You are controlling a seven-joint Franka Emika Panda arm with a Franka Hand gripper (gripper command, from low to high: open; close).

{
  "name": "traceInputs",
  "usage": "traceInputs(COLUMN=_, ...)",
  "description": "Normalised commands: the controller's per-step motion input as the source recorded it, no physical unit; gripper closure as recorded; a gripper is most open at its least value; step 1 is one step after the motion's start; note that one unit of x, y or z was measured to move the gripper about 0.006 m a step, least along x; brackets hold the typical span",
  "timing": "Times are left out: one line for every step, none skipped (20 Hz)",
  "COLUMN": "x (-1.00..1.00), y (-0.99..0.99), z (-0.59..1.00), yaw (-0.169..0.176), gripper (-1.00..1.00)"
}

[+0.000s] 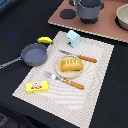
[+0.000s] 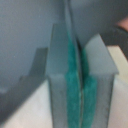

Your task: Interact with the objects in diverse but meaningful ways.

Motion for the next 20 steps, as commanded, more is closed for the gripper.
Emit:
traceInputs(x=-0.71, y=-0.01, z=0.00, yaw=0.126, gripper=1.00)
traceInputs(x=-0.77, y=0.00, z=0.00, yaw=0.118, gripper=1.00)
traceInputs(x=-0.81, y=0.00, z=0.00, yaw=0.111, gripper=1.00)
traceInputs(x=-0.86, y=0.00, z=0.00, yaw=0.105, gripper=1.00)
traceInputs(x=-0.89, y=0.00, z=0.00, yaw=0.102, gripper=1.00)
traceInputs(x=-0.91, y=0.00, z=0.00, yaw=0.094, gripper=1.00)
traceInputs(x=-0.94, y=0.00, z=0.00, yaw=0.084, gripper=1.00)
traceInputs(x=-0.94, y=0.00, z=0.00, yaw=0.081, gripper=1.00)
traceInputs(x=-0.95, y=0.00, z=0.00, yaw=0.079, gripper=1.00)
traceInputs(x=-0.95, y=0.00, z=0.00, yaw=0.079, gripper=1.00)
traceInputs(x=-0.93, y=0.00, z=0.00, yaw=0.080, gripper=1.00)
traceInputs(x=-0.84, y=0.00, z=-0.01, yaw=0.083, gripper=1.00)
traceInputs(x=-0.61, y=0.00, z=0.00, yaw=0.083, gripper=1.00)
traceInputs(x=-0.49, y=0.00, z=0.00, yaw=0.078, gripper=1.00)
traceInputs(x=-0.32, y=0.00, z=0.00, yaw=0.057, gripper=1.00)
traceInputs(x=-0.15, y=-0.02, z=0.00, yaw=0.029, gripper=1.00)
traceInputs(x=-0.03, y=0.00, z=0.00, yaw=0.025, gripper=1.00)
traceInputs(x=0.00, y=0.00, z=0.00, yaw=0.021, gripper=1.00)
traceInputs(x=0.03, y=0.00, z=0.00, yaw=0.014, gripper=1.00)
traceInputs(x=0.06, y=0.00, z=0.00, yaw=0.010, gripper=1.00)
